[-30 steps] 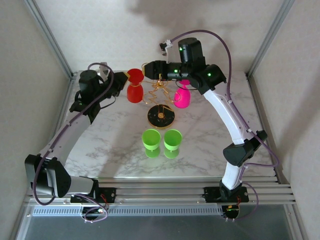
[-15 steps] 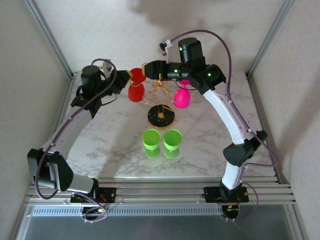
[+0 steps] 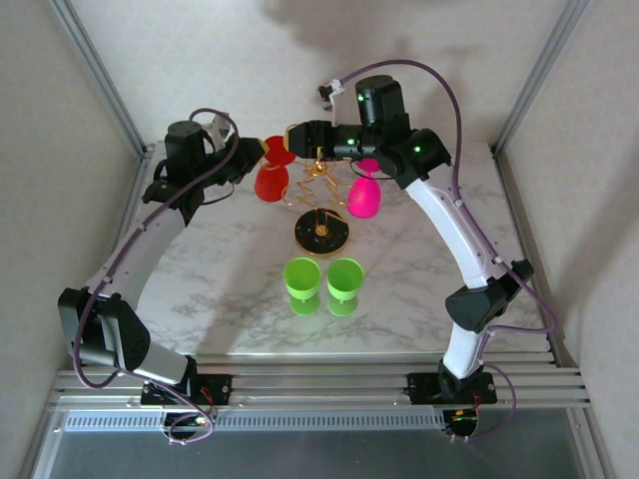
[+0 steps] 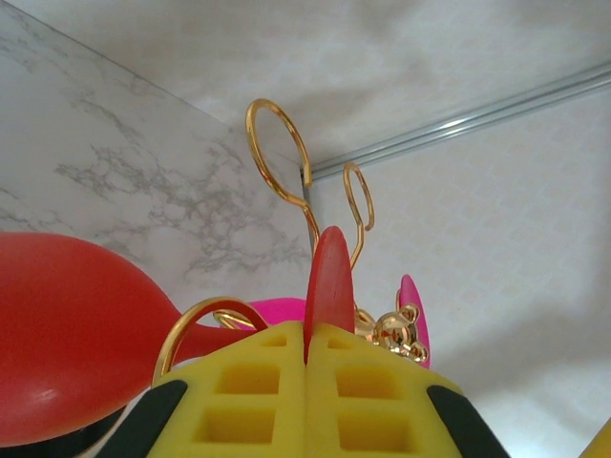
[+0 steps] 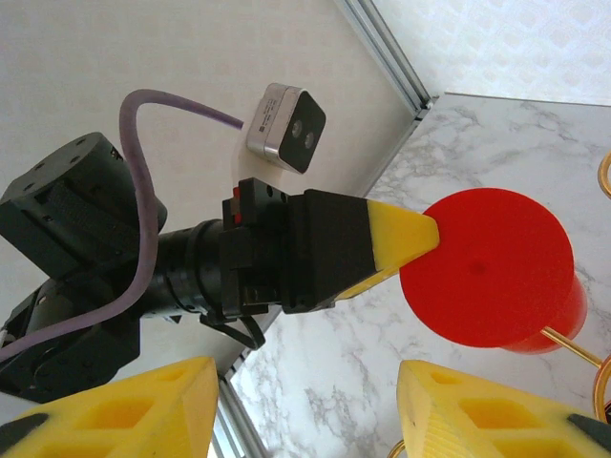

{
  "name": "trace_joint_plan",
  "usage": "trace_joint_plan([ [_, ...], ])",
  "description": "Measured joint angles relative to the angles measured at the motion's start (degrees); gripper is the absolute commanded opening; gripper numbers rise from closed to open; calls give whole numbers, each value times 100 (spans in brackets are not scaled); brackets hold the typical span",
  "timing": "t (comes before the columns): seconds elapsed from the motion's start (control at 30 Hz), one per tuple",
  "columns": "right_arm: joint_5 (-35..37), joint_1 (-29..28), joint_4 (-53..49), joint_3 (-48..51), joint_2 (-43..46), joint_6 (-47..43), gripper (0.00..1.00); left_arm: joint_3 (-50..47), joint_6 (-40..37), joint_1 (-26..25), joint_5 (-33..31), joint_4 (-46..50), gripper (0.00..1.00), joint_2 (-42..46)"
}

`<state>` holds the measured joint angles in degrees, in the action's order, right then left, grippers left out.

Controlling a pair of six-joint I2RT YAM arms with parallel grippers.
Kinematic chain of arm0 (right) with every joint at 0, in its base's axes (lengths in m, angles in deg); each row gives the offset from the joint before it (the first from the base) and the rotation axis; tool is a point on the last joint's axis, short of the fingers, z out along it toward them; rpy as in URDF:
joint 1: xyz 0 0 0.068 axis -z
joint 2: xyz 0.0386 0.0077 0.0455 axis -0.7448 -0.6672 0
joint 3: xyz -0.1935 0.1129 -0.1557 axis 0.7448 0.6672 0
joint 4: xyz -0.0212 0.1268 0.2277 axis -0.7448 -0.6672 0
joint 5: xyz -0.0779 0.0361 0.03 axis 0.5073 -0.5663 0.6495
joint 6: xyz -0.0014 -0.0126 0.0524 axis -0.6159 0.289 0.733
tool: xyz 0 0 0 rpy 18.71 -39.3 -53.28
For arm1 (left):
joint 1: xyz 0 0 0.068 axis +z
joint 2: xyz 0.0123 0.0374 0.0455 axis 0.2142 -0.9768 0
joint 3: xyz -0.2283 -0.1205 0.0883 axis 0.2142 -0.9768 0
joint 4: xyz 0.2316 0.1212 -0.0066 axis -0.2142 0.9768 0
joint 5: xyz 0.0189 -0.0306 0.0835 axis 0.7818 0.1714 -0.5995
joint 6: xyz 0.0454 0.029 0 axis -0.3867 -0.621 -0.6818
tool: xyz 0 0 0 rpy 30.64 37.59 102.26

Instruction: Take the wine glass off the wine glass rack

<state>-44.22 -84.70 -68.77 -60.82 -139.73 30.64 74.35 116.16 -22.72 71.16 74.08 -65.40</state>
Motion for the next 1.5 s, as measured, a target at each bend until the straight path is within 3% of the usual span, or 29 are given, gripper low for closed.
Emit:
trace_joint_plan([
  [1.5,0,4,63,221,103,35,53,715,-376,-85,94,466,0,-632],
])
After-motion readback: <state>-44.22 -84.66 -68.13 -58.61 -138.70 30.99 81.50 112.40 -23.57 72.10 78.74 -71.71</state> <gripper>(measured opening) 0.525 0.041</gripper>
